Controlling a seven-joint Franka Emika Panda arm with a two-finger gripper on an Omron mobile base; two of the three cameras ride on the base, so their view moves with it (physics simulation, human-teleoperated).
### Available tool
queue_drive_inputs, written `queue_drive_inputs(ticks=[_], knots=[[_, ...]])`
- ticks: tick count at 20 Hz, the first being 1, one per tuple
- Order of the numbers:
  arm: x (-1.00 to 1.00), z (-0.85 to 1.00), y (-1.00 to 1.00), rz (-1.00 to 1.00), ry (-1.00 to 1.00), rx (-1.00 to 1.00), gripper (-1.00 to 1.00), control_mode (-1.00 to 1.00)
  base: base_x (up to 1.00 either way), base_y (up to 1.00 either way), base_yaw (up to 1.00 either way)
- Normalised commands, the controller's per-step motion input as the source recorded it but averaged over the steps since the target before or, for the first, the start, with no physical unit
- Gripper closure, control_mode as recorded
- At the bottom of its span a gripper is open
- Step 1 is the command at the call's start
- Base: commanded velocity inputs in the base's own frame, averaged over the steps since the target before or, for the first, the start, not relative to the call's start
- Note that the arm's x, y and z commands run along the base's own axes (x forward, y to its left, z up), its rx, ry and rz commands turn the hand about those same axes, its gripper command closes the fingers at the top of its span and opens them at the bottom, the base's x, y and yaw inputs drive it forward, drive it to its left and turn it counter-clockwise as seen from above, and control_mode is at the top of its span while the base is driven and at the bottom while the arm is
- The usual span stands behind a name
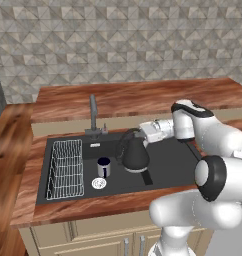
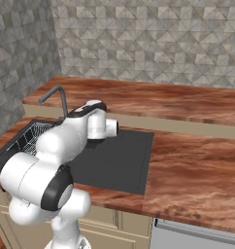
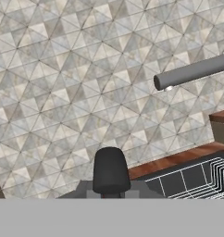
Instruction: Open the cabinet, pick the kettle from the cabinet, and place it in the sink.
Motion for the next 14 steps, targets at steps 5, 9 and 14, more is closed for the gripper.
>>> queue_drive_inputs(ticks=[5,9,14], knots=[[0.09,-0.18,0.13,0.0,0.0,0.0,1.0,-1.0,0.0,0.0,0.0],[0.07,-0.18,0.15,0.0,-0.03,0.0,1.0,-1.0,0.0,0.0,0.0],[0.09,-0.18,0.12,0.0,-0.04,0.0,1.0,-1.0,0.0,0.0,0.0]])
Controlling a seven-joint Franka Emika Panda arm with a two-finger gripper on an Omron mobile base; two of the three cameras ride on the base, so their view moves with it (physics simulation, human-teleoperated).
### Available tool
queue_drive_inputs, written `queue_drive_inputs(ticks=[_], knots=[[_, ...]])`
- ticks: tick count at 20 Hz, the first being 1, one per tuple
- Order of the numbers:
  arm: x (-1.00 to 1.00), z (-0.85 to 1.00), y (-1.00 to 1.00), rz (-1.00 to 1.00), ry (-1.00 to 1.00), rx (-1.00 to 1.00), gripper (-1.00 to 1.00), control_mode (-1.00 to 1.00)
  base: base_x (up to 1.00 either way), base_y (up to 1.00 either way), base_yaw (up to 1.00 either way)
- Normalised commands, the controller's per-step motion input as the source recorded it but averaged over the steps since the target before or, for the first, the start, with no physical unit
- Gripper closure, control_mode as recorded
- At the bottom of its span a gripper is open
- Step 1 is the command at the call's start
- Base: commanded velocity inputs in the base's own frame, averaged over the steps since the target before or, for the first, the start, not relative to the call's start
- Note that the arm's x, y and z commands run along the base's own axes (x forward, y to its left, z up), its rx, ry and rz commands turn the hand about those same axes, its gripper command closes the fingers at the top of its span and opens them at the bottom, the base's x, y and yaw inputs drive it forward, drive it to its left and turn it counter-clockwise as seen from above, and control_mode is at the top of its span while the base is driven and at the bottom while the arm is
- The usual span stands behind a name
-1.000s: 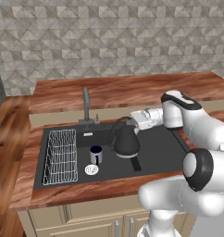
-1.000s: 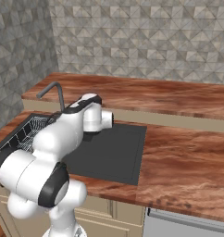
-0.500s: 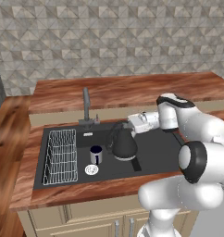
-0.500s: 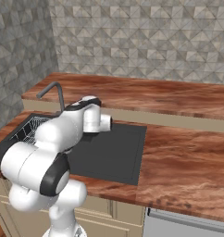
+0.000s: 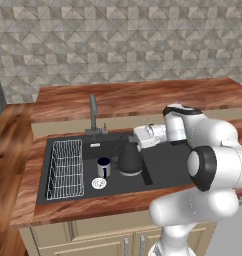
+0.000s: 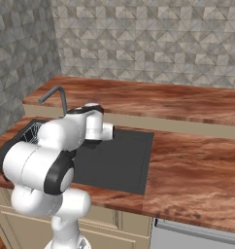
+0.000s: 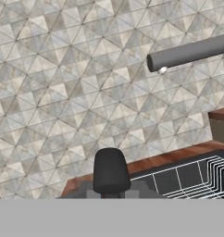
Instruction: Open the cabinet, pick the kettle from the cabinet, and place it in the sink.
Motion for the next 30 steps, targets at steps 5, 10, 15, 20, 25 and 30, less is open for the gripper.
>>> queue_drive_inputs(ticks=[5,10,15,20,25,30], knots=[[0.1,-0.2,0.06,0.0,-0.03,0.0,1.0,-1.0,0.0,0.0,0.0],[0.1,-0.22,0.1,0.0,-0.04,0.0,1.0,-1.0,0.0,0.0,0.0],[0.13,-0.2,0.11,0.0,-0.01,0.0,1.0,-1.0,0.0,0.0,0.0],[0.17,-0.21,0.09,0.0,0.0,0.0,1.0,-1.0,0.0,0.0,0.0],[0.17,-0.25,0.09,0.0,0.0,0.0,1.0,-1.0,0.0,0.0,0.0],[0.17,-0.23,0.11,0.0,0.0,-0.02,1.0,-1.0,0.0,0.0,0.0]])
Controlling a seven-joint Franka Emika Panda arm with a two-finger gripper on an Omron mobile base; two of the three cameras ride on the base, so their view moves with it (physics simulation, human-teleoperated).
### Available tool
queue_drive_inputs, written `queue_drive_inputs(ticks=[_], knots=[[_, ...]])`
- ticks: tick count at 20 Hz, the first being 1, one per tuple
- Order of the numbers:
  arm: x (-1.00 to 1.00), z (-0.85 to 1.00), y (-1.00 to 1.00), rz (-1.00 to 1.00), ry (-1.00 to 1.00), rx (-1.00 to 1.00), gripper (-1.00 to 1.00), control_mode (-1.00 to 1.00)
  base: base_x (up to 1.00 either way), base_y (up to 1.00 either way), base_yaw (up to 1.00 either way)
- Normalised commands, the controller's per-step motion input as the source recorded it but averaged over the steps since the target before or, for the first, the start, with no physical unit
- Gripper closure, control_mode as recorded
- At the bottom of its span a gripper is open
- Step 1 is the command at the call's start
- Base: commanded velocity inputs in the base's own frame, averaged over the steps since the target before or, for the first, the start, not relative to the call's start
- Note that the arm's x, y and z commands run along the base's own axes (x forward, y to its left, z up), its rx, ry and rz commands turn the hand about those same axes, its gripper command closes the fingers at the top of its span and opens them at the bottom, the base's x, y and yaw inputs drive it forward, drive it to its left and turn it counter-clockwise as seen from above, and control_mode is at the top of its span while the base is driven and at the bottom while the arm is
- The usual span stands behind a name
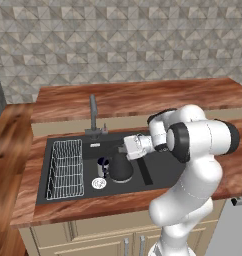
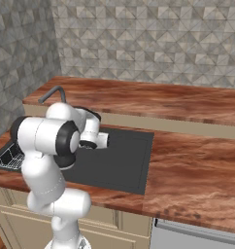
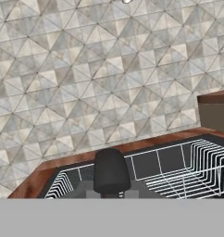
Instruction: Open the cabinet, pick the kettle from the cabinet, and place it in the sink.
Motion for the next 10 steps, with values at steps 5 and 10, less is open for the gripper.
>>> queue_drive_inputs(ticks=[5,10], knots=[[0.16,-0.22,0.1,0.0,-0.01,-0.07,1.0,-1.0,0.0,0.0,0.0],[0.15,-0.2,0.08,0.0,-0.01,-0.13,1.0,-1.0,0.0,0.0,0.0]])
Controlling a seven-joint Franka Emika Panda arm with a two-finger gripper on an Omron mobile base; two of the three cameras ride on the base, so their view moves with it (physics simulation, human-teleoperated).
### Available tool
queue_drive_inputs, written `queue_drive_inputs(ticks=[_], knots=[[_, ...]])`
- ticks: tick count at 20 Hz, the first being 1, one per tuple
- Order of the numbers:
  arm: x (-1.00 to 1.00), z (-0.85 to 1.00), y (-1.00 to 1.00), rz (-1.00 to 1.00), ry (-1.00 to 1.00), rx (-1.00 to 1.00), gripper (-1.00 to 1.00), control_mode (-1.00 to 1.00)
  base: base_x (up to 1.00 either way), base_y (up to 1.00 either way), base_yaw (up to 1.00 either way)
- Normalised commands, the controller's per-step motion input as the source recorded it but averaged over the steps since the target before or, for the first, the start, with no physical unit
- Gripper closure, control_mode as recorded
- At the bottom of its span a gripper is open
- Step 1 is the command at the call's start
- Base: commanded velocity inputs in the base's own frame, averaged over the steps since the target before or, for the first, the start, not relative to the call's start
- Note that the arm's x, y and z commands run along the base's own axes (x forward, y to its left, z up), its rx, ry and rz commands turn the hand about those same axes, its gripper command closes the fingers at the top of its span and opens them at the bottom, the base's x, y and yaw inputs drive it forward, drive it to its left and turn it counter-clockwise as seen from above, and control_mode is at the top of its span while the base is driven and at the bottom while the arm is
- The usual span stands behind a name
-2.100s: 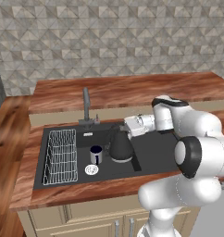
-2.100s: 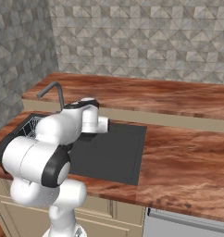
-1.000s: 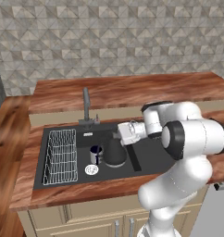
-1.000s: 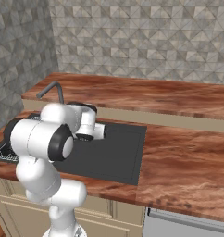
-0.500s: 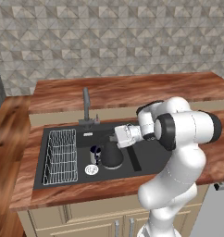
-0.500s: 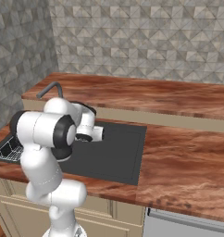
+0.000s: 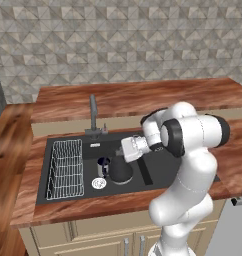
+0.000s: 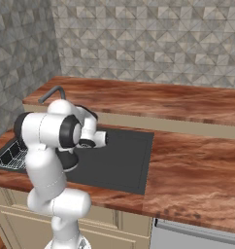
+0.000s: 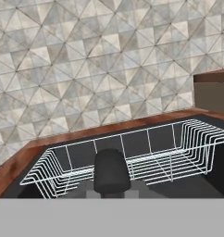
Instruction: Open the cabinet, pick the kettle from the cabinet, and place it in the sink.
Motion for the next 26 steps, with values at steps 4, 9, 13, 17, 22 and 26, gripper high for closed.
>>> queue_drive_inputs(ticks=[4,9,13,17,22,26], knots=[[0.13,-0.22,0.05,0.0,0.0,-0.12,1.0,-1.0,0.0,0.0,0.0],[0.12,-0.25,0.04,0.0,-0.01,-0.05,1.0,-1.0,0.0,0.0,0.0],[0.11,-0.21,0.06,0.0,-0.04,0.0,1.0,-1.0,0.0,0.0,0.0],[0.12,-0.18,0.08,0.03,-0.05,0.0,1.0,-1.0,0.0,0.0,0.0],[0.09,-0.19,0.08,0.03,-0.07,0.0,1.0,-1.0,0.0,0.0,0.0],[0.09,-0.18,0.08,0.04,-0.02,0.04,1.0,-1.0,0.0,0.0,0.0]])
